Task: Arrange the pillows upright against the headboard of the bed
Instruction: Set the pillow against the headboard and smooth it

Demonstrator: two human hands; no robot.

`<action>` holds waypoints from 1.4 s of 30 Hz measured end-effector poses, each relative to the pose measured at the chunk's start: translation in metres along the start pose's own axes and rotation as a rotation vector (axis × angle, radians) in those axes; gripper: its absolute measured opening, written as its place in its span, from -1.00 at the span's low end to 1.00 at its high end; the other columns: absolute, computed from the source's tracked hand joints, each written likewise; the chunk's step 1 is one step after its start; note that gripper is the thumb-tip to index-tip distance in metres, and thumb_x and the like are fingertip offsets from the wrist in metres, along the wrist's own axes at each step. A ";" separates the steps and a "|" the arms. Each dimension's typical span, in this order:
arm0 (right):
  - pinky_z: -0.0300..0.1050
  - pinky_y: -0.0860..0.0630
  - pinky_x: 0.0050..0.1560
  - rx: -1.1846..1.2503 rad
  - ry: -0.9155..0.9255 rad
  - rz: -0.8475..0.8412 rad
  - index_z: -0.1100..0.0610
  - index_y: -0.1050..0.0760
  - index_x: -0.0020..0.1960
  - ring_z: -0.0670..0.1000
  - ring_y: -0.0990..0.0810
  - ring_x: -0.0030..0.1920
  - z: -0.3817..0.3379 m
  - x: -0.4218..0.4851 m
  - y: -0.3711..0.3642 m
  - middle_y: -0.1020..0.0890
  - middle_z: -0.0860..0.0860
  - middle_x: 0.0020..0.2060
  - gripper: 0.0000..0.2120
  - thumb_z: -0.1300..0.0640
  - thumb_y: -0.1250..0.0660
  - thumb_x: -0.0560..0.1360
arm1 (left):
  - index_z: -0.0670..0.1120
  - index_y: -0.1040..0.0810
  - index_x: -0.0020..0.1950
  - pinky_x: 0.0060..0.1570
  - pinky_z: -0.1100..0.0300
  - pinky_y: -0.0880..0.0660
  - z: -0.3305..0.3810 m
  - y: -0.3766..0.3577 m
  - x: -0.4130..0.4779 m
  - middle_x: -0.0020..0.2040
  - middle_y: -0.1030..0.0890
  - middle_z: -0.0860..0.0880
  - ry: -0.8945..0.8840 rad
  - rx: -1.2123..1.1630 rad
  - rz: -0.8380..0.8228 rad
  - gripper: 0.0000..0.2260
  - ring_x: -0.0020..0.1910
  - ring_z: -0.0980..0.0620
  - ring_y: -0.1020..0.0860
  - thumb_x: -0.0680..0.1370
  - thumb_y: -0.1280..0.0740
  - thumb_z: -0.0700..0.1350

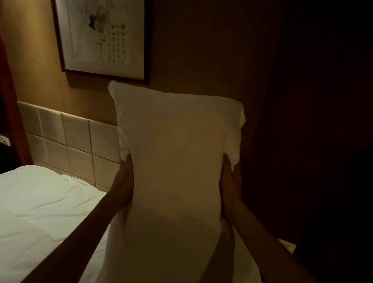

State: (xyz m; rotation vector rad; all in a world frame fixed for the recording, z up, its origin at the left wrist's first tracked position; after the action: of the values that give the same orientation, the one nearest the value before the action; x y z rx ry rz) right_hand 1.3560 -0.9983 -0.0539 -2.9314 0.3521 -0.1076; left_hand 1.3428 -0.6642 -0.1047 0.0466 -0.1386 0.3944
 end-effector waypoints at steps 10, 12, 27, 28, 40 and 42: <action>-0.12 -0.37 0.28 -0.009 -0.031 -0.028 -0.08 -0.19 0.55 0.00 -0.42 0.32 0.029 0.045 -0.076 -0.36 -0.12 0.41 -0.29 -0.32 -0.27 0.51 | 0.06 -0.43 0.40 0.20 -0.34 -0.49 -0.026 0.038 0.063 0.25 -0.60 -0.17 -0.003 0.017 0.066 -0.36 0.21 -0.27 -0.59 0.53 -0.09 0.47; -0.06 -0.35 0.36 -0.026 -0.043 -0.055 -0.09 -0.21 0.55 -0.01 -0.42 0.32 0.035 0.055 -0.088 -0.38 -0.13 0.40 -0.23 -0.40 -0.28 0.45 | 0.04 -0.42 0.40 0.18 -0.37 -0.49 -0.027 0.042 0.074 0.24 -0.60 -0.19 -0.021 0.025 0.079 -0.36 0.19 -0.30 -0.59 0.54 -0.09 0.46; 0.10 -0.29 0.45 -0.016 -0.086 -0.273 -0.11 -0.04 0.59 0.06 -0.31 0.46 0.068 0.188 -0.158 -0.22 -0.07 0.55 -0.18 -0.38 -0.26 0.48 | 0.01 -0.39 0.39 0.24 -0.20 -0.52 -0.013 0.013 0.129 0.22 -0.61 -0.06 -0.058 0.192 0.266 -0.18 0.19 -0.12 -0.60 0.38 -0.06 0.58; 0.09 -0.30 0.45 -0.018 -0.082 -0.276 -0.10 -0.07 0.59 0.05 -0.32 0.45 0.069 0.198 -0.162 -0.24 -0.06 0.54 -0.19 -0.37 -0.27 0.48 | 0.01 -0.40 0.36 0.26 -0.18 -0.51 -0.010 0.008 0.132 0.19 -0.61 -0.02 -0.056 0.217 0.280 -0.31 0.18 -0.07 -0.59 0.46 -0.08 0.49; -0.31 -0.14 0.24 -0.028 0.030 -0.335 0.04 -0.17 0.57 -0.04 -0.25 0.47 0.094 0.254 -0.198 -0.26 -0.01 0.52 -0.40 -0.14 -0.21 0.62 | 0.02 -0.40 0.36 0.30 -0.22 -0.46 -0.028 0.000 0.161 0.29 -0.56 -0.09 -0.045 0.211 0.400 -0.19 0.26 -0.13 -0.54 0.31 -0.12 0.54; -0.38 -0.17 0.17 -0.045 0.048 -0.315 0.07 -0.26 0.53 -0.08 -0.32 0.39 0.104 0.263 -0.203 -0.34 0.01 0.47 -0.47 -0.09 -0.23 0.62 | 0.00 -0.34 0.44 0.31 -0.23 -0.46 -0.038 0.004 0.169 0.33 -0.53 -0.08 -0.039 0.235 0.385 -0.24 0.29 -0.11 -0.53 0.42 -0.11 0.47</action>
State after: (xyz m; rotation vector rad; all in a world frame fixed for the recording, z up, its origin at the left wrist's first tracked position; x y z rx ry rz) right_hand 1.6666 -0.8494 -0.1034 -3.0092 -0.1057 -0.2158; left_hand 1.5005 -0.5933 -0.1177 0.2614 -0.1389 0.7931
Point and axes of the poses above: each hand's wrist, its own x-axis towards the middle knuckle, its own y-axis out of the back of the hand, z = x × y, the point moved 9 cm from there along x, towards the middle knuckle
